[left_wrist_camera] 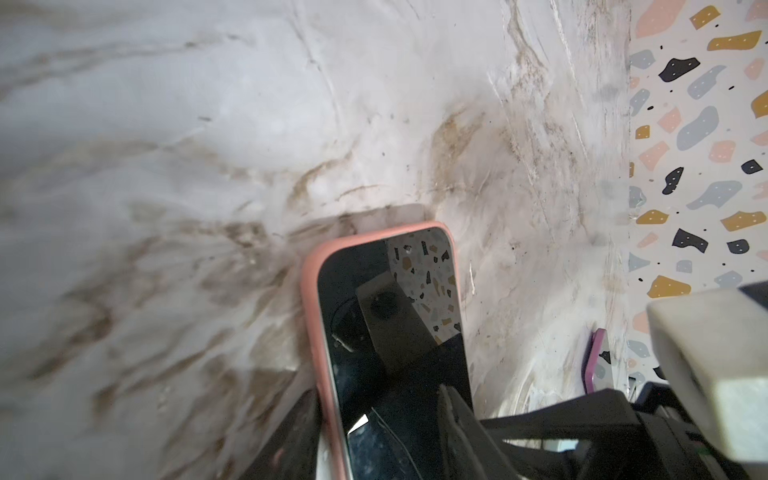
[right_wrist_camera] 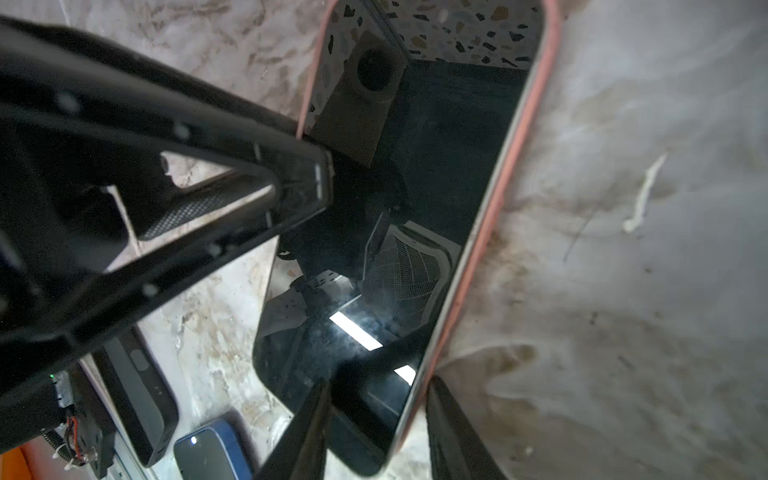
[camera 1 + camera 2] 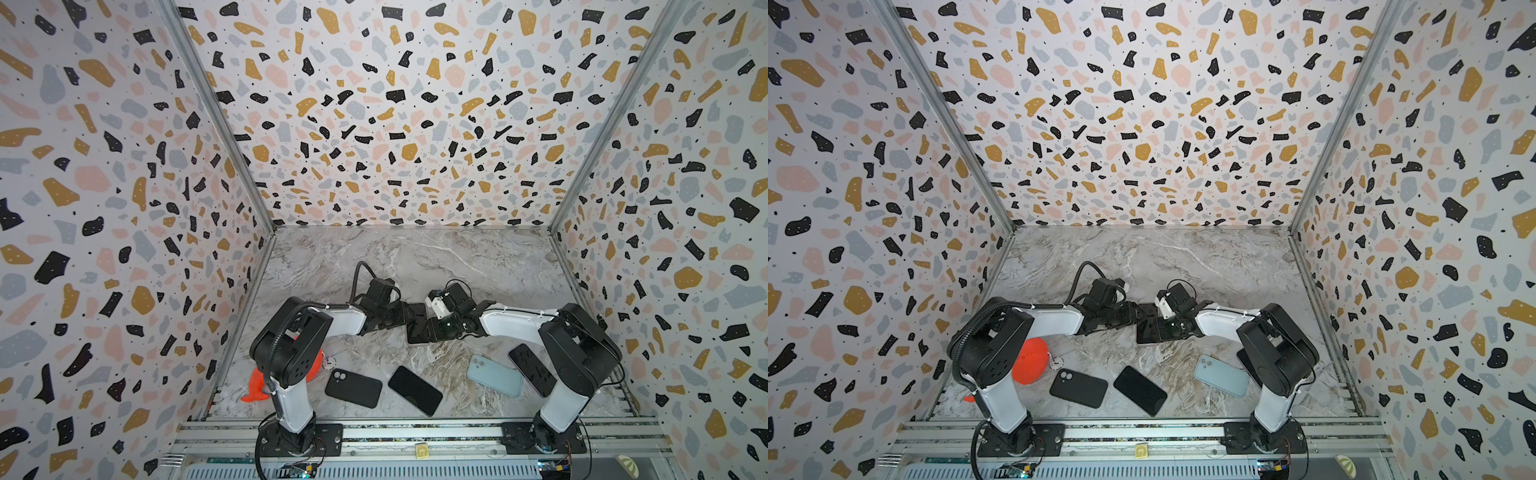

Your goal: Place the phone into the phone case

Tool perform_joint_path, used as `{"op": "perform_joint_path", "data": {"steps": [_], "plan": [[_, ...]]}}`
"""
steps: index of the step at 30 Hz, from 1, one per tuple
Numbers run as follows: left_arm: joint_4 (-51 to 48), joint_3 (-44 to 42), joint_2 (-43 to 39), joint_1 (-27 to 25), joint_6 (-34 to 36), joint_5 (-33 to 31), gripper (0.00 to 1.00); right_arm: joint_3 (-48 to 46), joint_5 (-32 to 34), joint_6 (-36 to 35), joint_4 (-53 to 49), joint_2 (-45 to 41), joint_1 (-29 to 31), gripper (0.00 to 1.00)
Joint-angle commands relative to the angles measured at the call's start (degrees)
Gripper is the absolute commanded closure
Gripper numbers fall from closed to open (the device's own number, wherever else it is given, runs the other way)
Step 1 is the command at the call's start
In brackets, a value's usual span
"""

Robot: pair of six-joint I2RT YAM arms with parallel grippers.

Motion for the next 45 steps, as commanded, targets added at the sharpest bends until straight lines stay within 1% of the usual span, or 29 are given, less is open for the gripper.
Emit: {"op": "perform_joint_path", "data": {"steps": [1, 6, 11, 16, 22, 25, 29, 35, 41, 45], "plan": [[-5.4, 1.1, -0.8, -0.4, 2.6, -0.4, 0.51, -0.6, 0.1, 1.3, 1.1, -4.0, 0.1, 0.60], [-10.5, -2.1, -6.8, -0.4, 2.8, -1.4, 0.50, -3.4, 1.1, 3.4, 2.5, -7.4, -0.8, 0.59], [-11.0, -5.7, -11.1, -1.2, 0.2, -1.4, 0.49, -5.3, 0.9, 5.8, 5.0, -9.1, -1.6, 0.58], [-12.4, -6.4, -13.7, -2.8, -0.9, -2.4, 0.49, -7.0, 0.6, 7.1, 6.8, -10.3, -1.7, 0.58], [-12.0, -8.2, -15.4, -3.2, -2.0, -2.7, 0.51, -8.2, 0.0, 7.7, 8.2, -10.4, -2.0, 0.58], [-10.7, -9.0, -16.5, -3.9, -4.1, -1.5, 0.52, -8.4, -0.4, 7.9, 8.5, -10.4, -2.1, 0.58], [-10.7, -9.5, -18.8, -5.4, -5.9, -2.3, 0.52, -8.6, -0.8, 8.0, 8.8, -10.6, -2.1, 0.58], [-11.4, -9.3, -18.0, -5.8, -6.4, -3.7, 0.57, -8.7, -1.2, 8.2, 9.3, -10.6, -2.0, 0.58], [-12.2, -7.8, -15.9, -6.5, -6.1, -4.5, 0.58, -8.7, -1.1, 8.1, 8.9, -10.9, -2.0, 0.58], [-14.1, -6.2, -14.4, -6.9, -5.3, -5.2, 0.62, -8.3, -0.7, 7.5, 7.9, -10.6, -2.0, 0.58]]}}
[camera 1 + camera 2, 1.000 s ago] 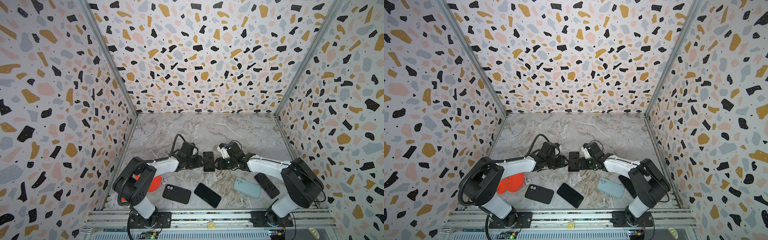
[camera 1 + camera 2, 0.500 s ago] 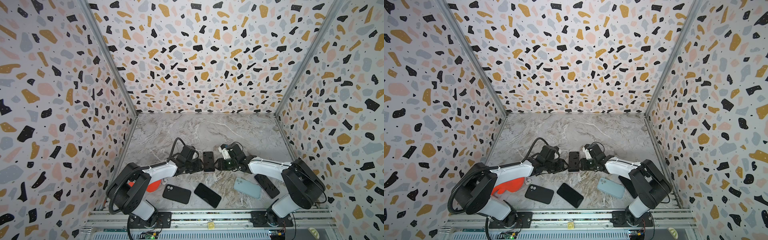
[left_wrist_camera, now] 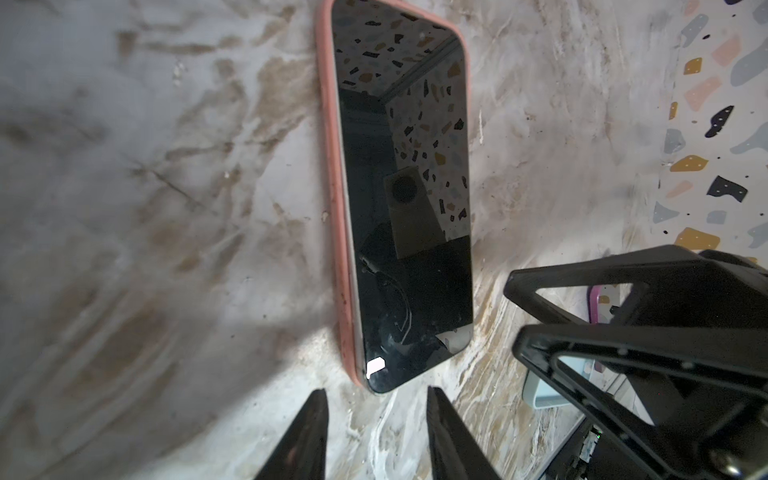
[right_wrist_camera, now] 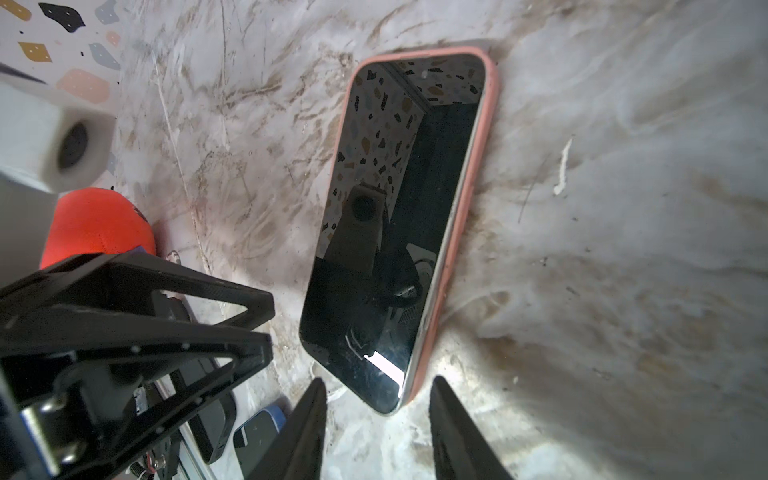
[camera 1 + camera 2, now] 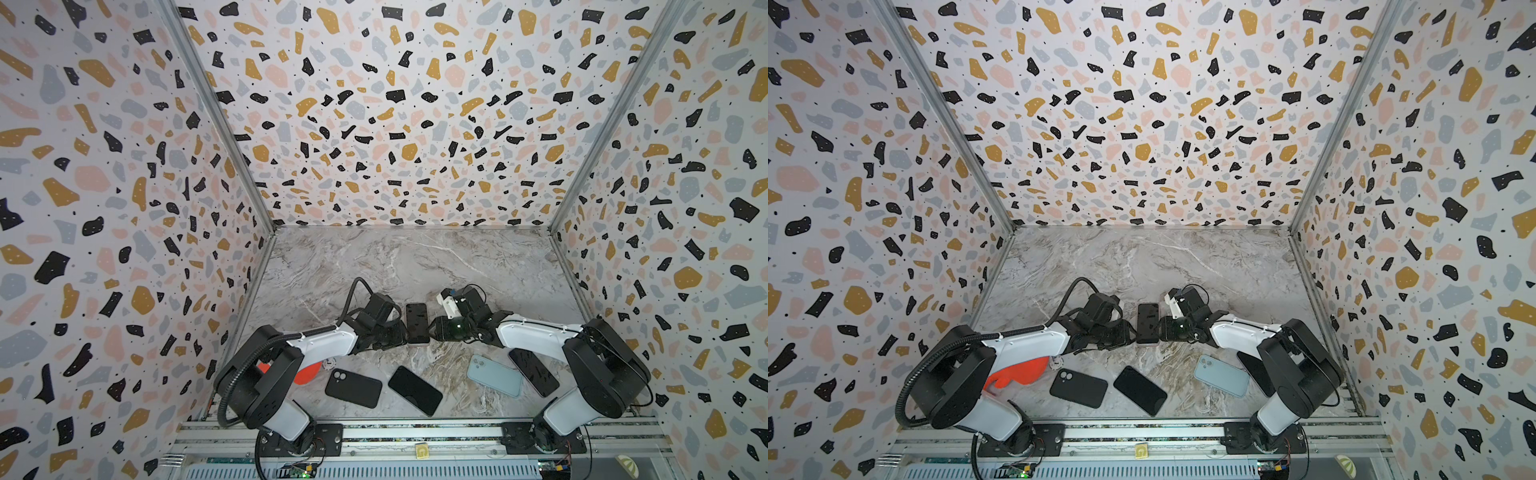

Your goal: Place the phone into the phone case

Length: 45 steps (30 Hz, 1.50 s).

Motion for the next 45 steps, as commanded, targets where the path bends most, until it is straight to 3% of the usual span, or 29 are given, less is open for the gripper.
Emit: {"op": "perform_joint_path", "data": {"steps": [1, 30, 38, 45], "plan": [[-1.4, 2.4, 0.9, -0.6, 0.8, -1.2, 0.63, 0.3, 0.1, -0.7, -1.3, -2.0, -0.2, 0.58], [2.2, -0.9, 7.8, -1.0, 1.9, -1.6, 0.86, -1.2, -2.1, 1.5, 2.6, 3.1, 2.8, 0.57], [3.5, -1.6, 9.8, -1.0, 2.1, -1.6, 0.96, -0.6, -2.4, 1.8, 3.6, 5.1, 3.9, 0.57], [3.0, -1.7, 9.3, -1.0, 2.3, -1.7, 0.98, -0.2, -2.6, 1.7, 3.4, 5.2, 4.1, 0.58]]}}
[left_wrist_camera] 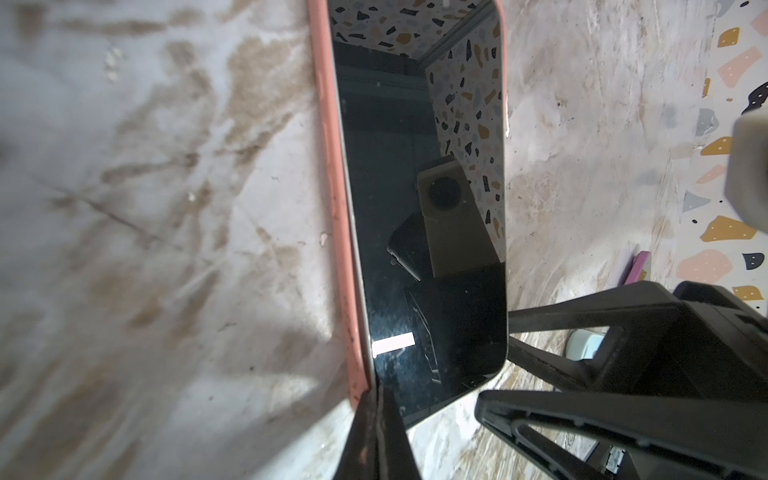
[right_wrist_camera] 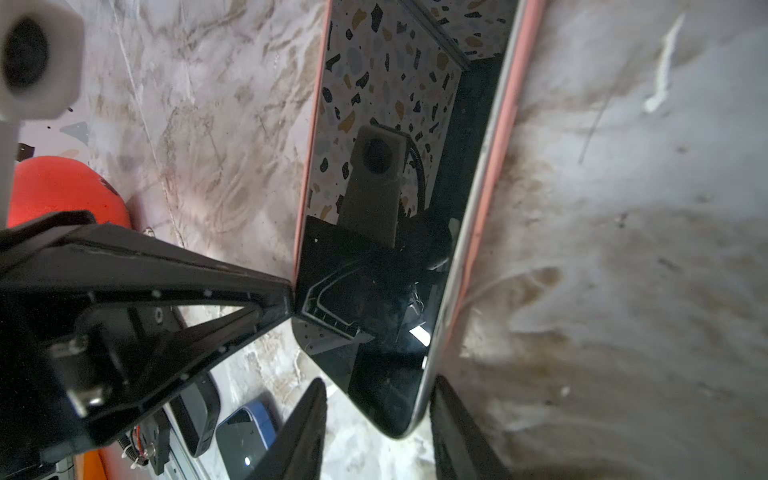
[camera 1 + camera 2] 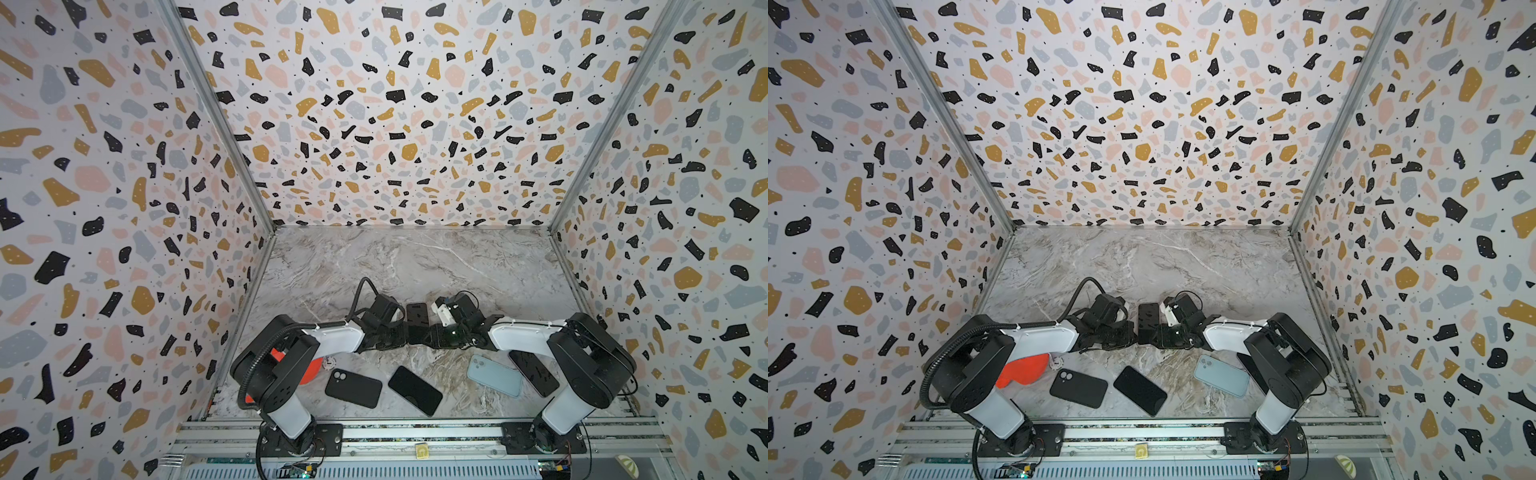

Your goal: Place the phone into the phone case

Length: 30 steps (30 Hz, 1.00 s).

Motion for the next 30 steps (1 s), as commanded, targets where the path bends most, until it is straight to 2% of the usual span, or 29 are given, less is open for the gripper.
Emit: {"op": "perform_joint_path", "data": {"steps": [1, 5, 11, 14, 21, 30], "plan": [[-1.6, -2.2, 3.4, -0.7, 1.0, -2.1, 0.98, 0.8, -1.2, -0.1, 0.6, 0.5, 1.3, 0.58], [-3.7, -1.2, 1.2, -0.7, 2.0, -3.3, 0.94, 1.9, 1.4, -1.2, -2.1, -1.2, 1.2, 0.58], [-6.7, 0.1, -2.4, -0.6, 3.8, -6.6, 0.79, 3.6, 7.4, -2.5, -7.1, -4.1, 1.3, 0.58], [-5.3, -0.1, -3.6, -0.6, 3.5, -6.6, 0.76, 3.3, 9.2, -1.4, -7.8, -5.2, 1.6, 0.59], [0.8, -0.4, -2.6, -0.6, 1.2, -3.7, 0.75, 2.9, 10.7, 0.1, -7.7, -5.8, 2.6, 0.61], [1.6, 0.8, 0.1, -0.6, 1.9, -3.2, 0.74, 3.4, 10.9, 0.9, -7.2, -4.0, 3.7, 0.67]]}}
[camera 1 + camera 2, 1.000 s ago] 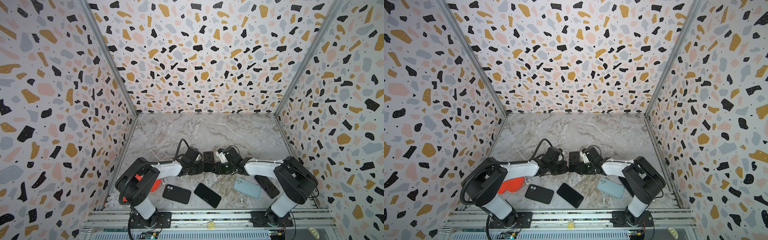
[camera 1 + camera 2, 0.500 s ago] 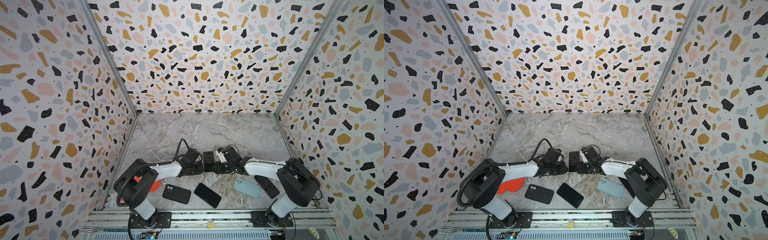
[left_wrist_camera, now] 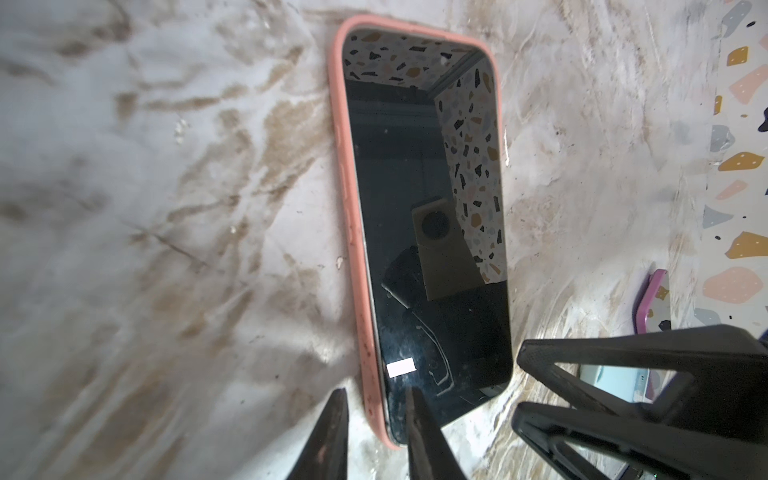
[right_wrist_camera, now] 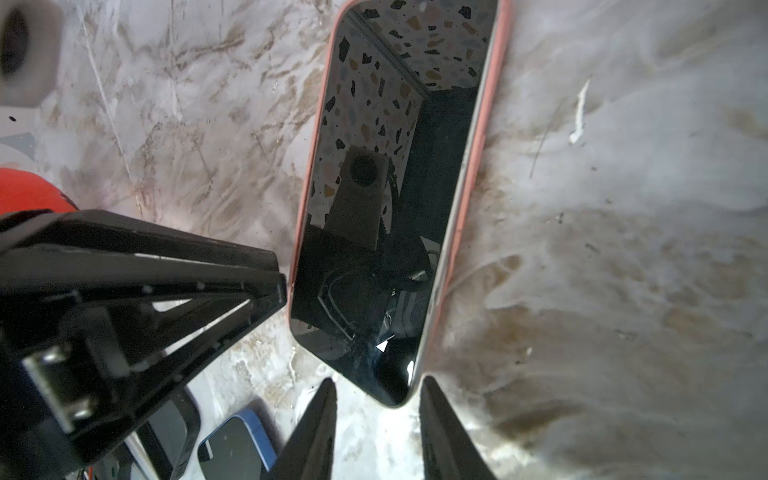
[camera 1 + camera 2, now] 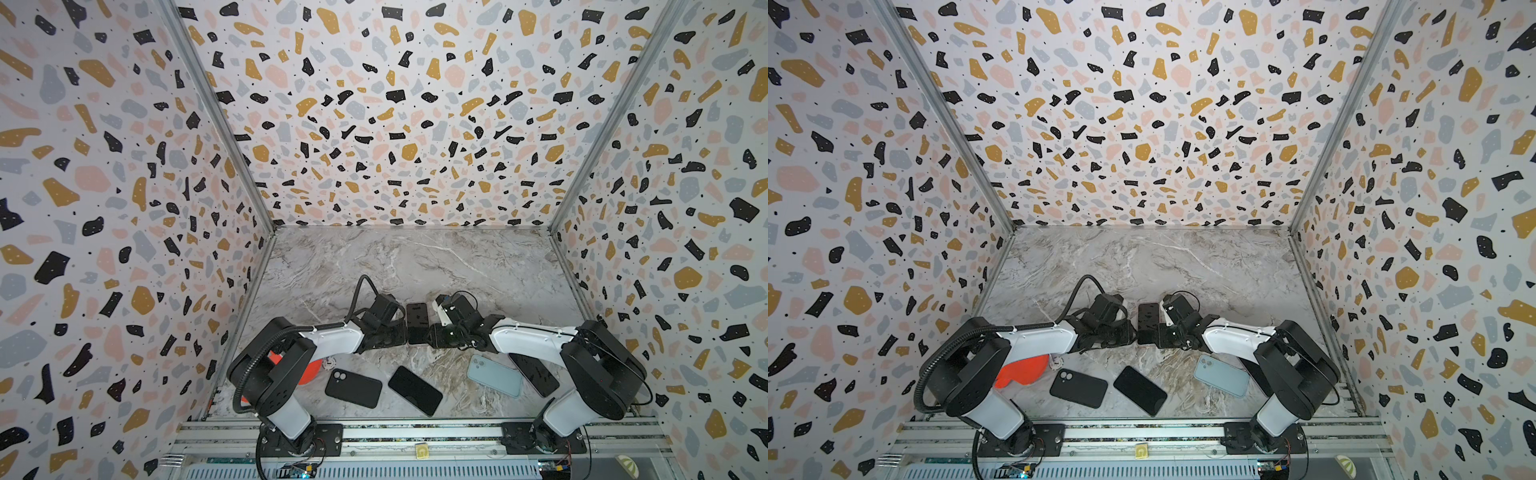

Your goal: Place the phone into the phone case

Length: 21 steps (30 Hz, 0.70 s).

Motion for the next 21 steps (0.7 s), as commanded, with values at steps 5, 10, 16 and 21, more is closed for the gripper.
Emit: {"op": "perform_joint_path", "data": {"steps": [5, 10, 16, 21], "plan": [[2.5, 0.2, 1.5, -0.2, 0.1, 1.2, 0.75, 1.6, 1.2, 0.7, -0.9, 0.3, 0.8, 0.72], [3.0, -0.1, 1.5, -0.2, 0.1, 1.6, 0.75, 1.6, 1.2, 1.0, -1.0, 0.9, 1.0, 0.75], [4.2, -0.8, 1.6, -0.2, -0.3, 2.2, 0.74, 1.6, 0.6, 1.1, -0.7, 1.4, 1.0, 0.79], [5.2, -1.0, 1.8, -0.2, -0.9, 2.9, 0.75, 1.6, 0.4, 1.3, -0.5, 1.5, 1.2, 0.86]]}}
